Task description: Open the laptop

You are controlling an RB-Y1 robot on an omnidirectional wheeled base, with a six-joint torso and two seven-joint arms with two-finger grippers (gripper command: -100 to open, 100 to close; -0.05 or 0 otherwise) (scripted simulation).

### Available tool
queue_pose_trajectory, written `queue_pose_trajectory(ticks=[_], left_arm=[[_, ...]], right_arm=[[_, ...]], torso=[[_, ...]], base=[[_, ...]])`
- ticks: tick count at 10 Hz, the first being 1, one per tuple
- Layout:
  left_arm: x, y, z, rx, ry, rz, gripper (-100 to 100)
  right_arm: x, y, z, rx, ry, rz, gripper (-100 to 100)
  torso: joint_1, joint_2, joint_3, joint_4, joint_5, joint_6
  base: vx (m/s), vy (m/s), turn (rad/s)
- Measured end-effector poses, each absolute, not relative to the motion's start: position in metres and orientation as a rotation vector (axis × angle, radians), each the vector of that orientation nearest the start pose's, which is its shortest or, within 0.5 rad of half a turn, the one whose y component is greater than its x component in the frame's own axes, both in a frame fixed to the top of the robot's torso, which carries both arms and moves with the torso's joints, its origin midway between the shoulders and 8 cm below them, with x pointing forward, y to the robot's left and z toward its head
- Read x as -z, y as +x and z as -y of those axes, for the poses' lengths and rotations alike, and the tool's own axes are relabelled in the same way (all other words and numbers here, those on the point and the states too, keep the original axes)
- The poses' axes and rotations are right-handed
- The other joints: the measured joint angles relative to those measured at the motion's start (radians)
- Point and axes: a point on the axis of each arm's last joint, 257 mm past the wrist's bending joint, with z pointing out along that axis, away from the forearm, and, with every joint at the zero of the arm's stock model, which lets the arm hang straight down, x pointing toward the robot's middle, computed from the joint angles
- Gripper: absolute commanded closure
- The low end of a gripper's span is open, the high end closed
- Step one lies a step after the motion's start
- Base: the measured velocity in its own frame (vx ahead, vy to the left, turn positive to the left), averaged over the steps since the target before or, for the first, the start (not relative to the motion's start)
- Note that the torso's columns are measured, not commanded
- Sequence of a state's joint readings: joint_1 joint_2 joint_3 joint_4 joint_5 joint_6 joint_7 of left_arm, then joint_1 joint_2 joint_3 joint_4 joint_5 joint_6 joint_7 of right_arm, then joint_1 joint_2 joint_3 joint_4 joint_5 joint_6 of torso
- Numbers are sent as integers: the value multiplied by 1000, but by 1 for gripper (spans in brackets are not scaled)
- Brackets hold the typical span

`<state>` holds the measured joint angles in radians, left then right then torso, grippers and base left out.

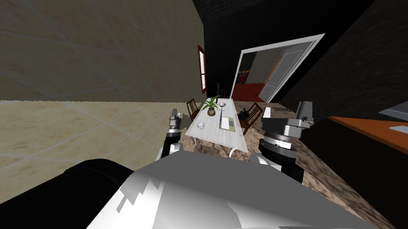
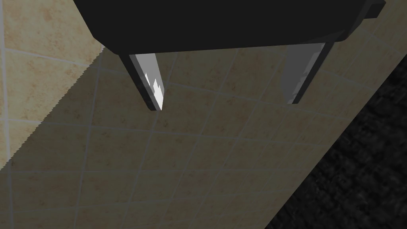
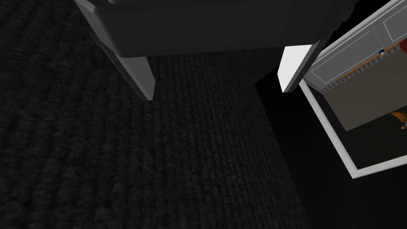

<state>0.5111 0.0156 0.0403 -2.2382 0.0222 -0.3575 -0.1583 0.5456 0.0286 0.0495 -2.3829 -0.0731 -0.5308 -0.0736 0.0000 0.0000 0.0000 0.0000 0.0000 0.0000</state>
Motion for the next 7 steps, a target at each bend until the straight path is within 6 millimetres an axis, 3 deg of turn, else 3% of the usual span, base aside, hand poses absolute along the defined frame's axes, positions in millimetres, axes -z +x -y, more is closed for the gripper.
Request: queue_pose_trajectory(ticks=[2,7], left_arm=[[27,368,-304,1080,-742,-786,0],[26,368,-304,1080,-742,-786,0]], right_arm=[[-61,314,277,-1468,677,-455,0],[-61,314,277,-1468,677,-455,0]], torso=[[0,104,-209,105,0,0],[0,470,-939,470,0,0]], base=[[0,0,0],[0,0,0]])
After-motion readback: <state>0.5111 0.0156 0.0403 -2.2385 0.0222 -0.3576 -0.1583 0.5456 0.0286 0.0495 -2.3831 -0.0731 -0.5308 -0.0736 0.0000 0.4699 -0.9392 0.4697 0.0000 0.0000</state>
